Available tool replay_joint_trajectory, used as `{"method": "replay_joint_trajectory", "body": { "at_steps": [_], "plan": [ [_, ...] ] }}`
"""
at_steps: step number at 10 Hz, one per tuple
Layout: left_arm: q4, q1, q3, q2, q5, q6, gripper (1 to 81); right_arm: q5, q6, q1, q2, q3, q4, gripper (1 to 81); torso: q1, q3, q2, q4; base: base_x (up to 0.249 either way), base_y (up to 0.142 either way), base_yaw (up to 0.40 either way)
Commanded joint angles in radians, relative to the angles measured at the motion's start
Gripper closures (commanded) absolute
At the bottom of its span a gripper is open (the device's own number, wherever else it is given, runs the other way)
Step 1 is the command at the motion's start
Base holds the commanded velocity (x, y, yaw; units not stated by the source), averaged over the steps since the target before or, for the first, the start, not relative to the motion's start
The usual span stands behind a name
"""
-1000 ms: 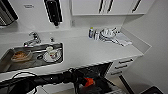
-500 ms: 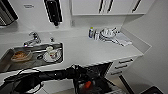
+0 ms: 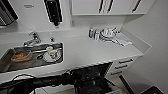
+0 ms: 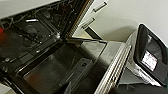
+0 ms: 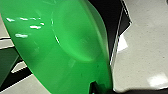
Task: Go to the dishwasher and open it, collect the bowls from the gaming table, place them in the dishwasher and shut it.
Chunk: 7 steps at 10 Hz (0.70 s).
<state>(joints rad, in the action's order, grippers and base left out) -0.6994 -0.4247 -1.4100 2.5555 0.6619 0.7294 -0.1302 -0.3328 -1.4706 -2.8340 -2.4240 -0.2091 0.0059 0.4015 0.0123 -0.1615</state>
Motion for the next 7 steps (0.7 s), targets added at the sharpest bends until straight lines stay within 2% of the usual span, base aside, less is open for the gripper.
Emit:
{"method": "replay_joint_trajectory", "body": {
  "at_steps": [1,2,4,5,7],
  "plan": [
    [-0.008,-0.104,0.078,-0.153,-0.086,-0.014,1.0,0.041,0.018,0.005,0.026,0.051,-0.026,81.1,0.0,0.0,0.0,0.0,0.0,0.0,0.0],
    [-0.022,-0.189,0.074,-0.196,-0.187,-0.033,1.0,0.024,0.018,0.003,0.063,0.097,-0.022,81.1,0.0,0.0,0.0,0.0,0.0,0.0,0.0],
    [-0.023,-0.337,0.071,-0.237,-0.216,-0.088,1.0,-0.026,0.009,-0.006,0.164,0.217,-0.019,81.1,0.0,0.0,0.0,0.0,0.0,0.0,0.0],
    [-0.026,-0.404,0.057,-0.242,-0.235,-0.106,1.0,-0.037,0.008,-0.004,0.202,0.259,-0.021,81.1,0.0,0.0,0.0,0.0,0.0,0.0,0.0],
    [-0.028,-0.535,-0.009,-0.239,-0.338,-0.113,1.0,-0.039,0.008,0.003,0.268,0.348,-0.022,81.1,0.0,0.0,0.0,0.0,0.0,0.0,0.0]
  ]
}}
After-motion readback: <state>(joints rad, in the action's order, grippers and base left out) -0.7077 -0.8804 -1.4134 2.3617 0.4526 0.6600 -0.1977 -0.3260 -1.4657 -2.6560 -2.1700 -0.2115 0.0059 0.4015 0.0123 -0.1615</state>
